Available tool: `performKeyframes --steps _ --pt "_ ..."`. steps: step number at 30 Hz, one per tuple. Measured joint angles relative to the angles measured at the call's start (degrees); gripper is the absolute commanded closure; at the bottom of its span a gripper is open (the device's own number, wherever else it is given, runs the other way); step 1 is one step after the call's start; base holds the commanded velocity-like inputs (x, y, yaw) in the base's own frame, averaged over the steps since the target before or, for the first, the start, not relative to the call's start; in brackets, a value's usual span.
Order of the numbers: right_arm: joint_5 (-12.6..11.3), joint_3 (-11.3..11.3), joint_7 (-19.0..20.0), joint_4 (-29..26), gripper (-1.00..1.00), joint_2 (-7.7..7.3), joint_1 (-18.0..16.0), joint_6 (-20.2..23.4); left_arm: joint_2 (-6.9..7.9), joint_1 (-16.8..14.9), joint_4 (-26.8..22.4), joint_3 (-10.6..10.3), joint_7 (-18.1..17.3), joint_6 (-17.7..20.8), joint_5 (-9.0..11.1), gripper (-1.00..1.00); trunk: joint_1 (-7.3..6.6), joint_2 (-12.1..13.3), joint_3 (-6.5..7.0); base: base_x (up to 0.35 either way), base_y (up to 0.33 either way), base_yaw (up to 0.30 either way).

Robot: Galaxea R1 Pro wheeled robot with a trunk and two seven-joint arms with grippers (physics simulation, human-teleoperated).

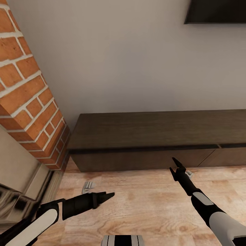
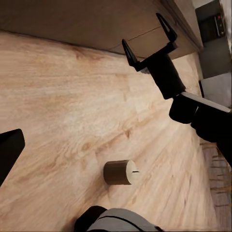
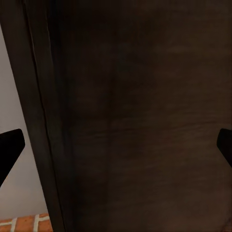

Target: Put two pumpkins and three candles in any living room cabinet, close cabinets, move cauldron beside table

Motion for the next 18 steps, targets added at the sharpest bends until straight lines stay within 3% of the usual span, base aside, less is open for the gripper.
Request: performKeyframes --steps 4,18 --pt "0.0 0.0 -0.1 0.0 -1.00 0.00 0.0 0.0 0.50 0.0 0.0 -0.1 -2.4 0.0 -0.1 -1.00 -0.01 0.0 0.00 0.043 0.000 0.000" --pt "0.0 0.0 -0.1 -0.1 -1.00 0.00 0.0 0.0 0.59 0.0 0.0 -0.1 -2.8 0.0 -0.1 -1.00 -0.02 0.0 0.00 0.159 0.000 0.000"
